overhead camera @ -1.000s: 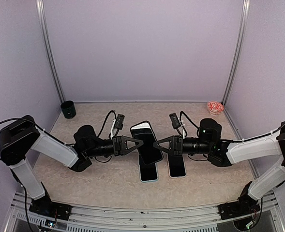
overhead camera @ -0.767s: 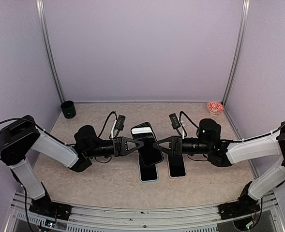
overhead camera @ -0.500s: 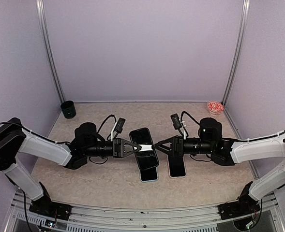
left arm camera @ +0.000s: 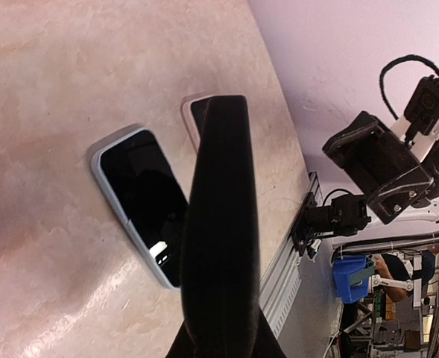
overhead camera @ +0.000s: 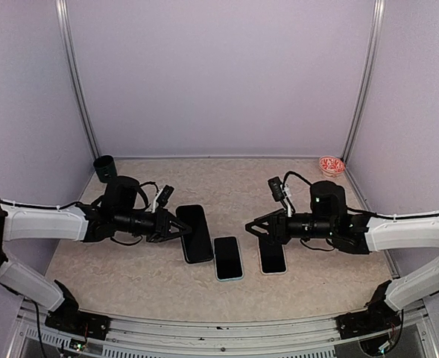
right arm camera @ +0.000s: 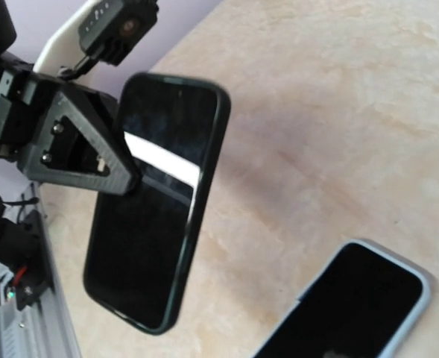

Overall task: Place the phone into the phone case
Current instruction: Place the phone with the phone case at the center of the board.

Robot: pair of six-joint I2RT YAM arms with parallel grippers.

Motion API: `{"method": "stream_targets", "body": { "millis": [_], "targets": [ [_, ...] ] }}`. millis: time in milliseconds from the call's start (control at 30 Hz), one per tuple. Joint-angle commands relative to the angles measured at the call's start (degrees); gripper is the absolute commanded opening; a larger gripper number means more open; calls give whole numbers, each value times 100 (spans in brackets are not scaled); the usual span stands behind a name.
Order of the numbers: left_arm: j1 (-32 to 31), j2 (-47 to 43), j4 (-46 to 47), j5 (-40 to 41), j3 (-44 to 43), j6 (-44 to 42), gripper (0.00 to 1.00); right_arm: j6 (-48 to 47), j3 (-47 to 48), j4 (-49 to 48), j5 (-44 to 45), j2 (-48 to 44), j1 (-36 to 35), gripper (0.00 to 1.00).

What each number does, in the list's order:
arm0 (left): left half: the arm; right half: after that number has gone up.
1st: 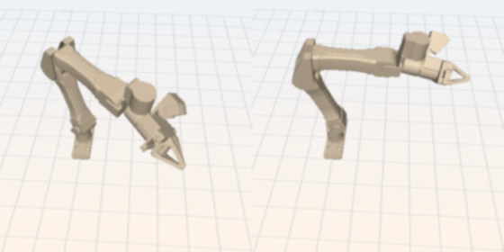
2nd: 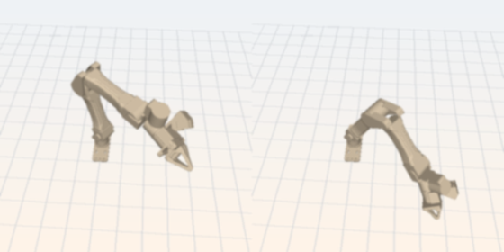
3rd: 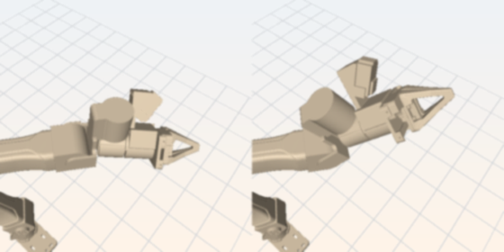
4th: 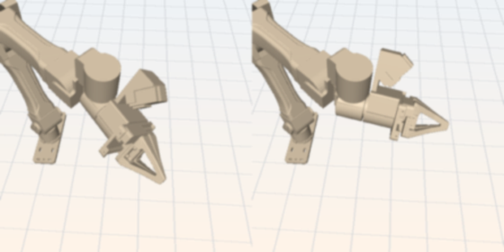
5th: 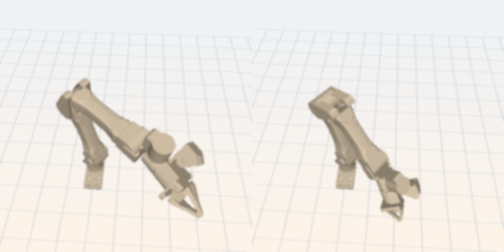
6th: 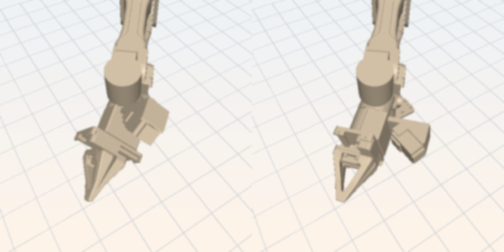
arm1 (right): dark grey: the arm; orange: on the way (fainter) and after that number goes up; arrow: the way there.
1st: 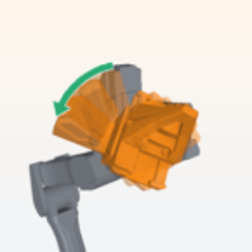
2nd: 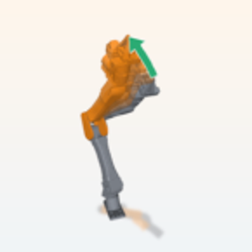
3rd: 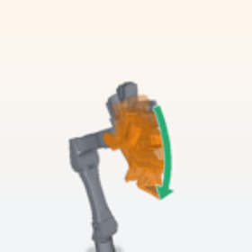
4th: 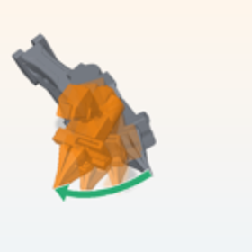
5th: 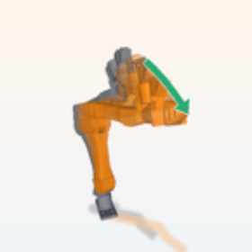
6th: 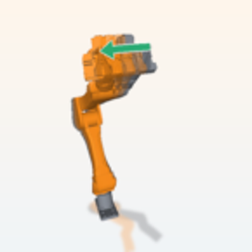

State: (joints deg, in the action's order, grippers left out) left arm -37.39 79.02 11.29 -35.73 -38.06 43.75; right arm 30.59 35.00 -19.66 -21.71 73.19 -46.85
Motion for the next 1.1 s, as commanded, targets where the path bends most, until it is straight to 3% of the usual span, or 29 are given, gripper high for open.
{"method": "stream_targets", "body": {
  "millis": [0, 467, 733, 1067],
  "targets": [
    [207, 11, -828, -408, -369, -337, 0, -234, 182, 376, 226, -190, 27, 59],
    [726, 840, -2455, -410, -833, -1366, 1, -296, -98, 474, 380, -577, 27, 59],
    [888, 1177, -2526, -681, -940, -1500, 2, -220, -143, 383, 309, -474, 27, 58],
    [1076, 1722, -2829, -1151, -1124, -1827, 11, -257, -211, 363, 359, -486, 27, 58]
  ]
}}
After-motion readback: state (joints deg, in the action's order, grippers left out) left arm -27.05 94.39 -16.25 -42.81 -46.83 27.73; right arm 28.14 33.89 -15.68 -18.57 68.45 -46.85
